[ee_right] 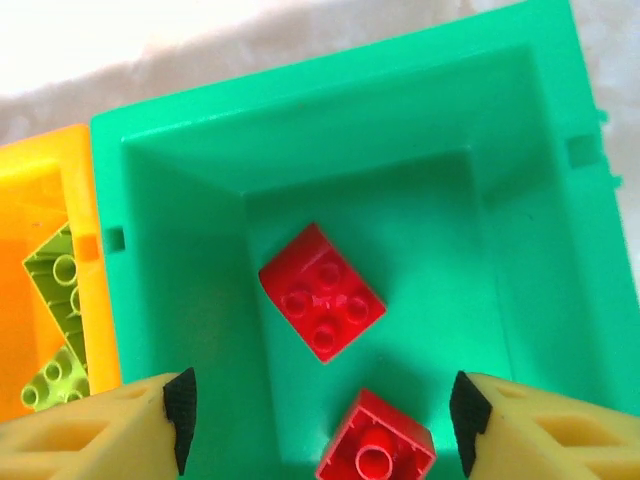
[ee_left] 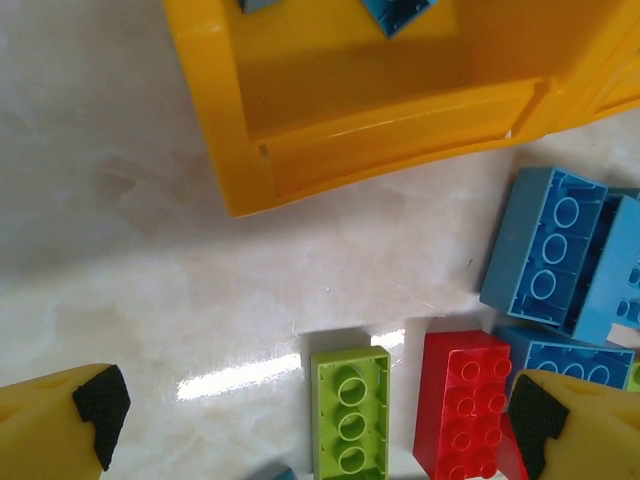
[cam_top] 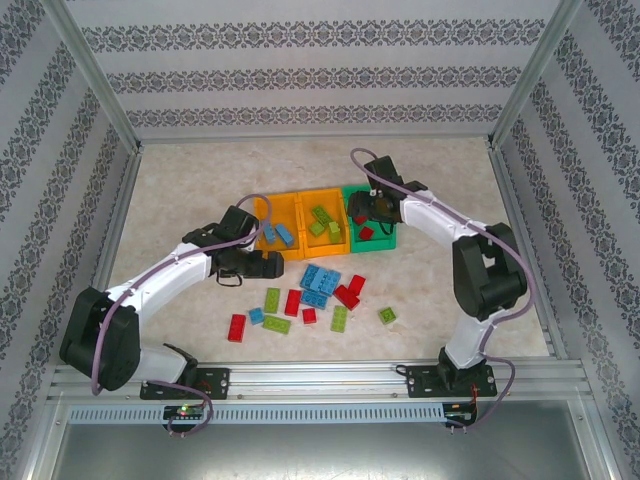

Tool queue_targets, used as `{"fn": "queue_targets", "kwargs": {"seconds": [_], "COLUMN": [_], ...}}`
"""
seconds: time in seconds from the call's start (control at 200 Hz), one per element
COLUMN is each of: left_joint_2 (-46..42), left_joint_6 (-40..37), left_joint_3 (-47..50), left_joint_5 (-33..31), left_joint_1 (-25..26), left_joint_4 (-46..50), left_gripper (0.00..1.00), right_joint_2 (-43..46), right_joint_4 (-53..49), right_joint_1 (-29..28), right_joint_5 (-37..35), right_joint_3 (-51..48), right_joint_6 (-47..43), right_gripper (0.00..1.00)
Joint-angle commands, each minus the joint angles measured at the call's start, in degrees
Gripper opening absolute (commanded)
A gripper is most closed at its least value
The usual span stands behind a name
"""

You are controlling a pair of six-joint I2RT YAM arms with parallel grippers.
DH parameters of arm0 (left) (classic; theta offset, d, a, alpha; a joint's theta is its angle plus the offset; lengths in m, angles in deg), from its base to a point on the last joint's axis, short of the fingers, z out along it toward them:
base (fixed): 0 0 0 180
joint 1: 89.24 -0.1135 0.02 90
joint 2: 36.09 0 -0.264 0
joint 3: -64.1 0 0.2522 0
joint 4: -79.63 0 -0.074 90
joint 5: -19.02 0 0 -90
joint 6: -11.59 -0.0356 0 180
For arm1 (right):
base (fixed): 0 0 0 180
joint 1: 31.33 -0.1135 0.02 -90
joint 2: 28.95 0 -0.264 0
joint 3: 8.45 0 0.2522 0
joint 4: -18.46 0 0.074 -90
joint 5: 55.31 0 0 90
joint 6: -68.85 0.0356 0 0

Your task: Sort the legos into containers by color

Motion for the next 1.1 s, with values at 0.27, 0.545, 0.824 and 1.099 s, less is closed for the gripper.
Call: {"fn": "queue_targets", "kwargs": {"seconds": [0.27, 0.545, 0.824, 1.099], "left_joint_2": [-5.0, -4.2, -7.3, -5.1], "left_joint_6": [11.0, 18.2, 26.6, 30.2], "left_joint_3": [3.1, 4.1, 8.5, 9.4], "left_joint_5": [-0.7, -0.7, -1.5, -1.3], "left_joint_1": [3.1, 8.7, 11.2, 13.0], "left_joint_4": [11.2, 12.9, 11.3, 8.7], "left_gripper": [0.87, 0.77, 0.58, 0.54], "right_joint_2": [16.4, 19.1, 20.4, 21.3], "right_joint_4": [-1.2, -0.4, 1.4, 2.7], "right_joint_1": [-0.9, -0.8, -0.2, 1.6], "right_joint_5": [-2.9, -2.7, -2.7, -2.0], "right_joint_3": [-13.5, -18.1, -21.1, -24.2], "right_joint_6": [0.9, 0.8, -0.5, -1.6], "right_gripper": [0.84, 0.86, 0.88, 0.89]}}
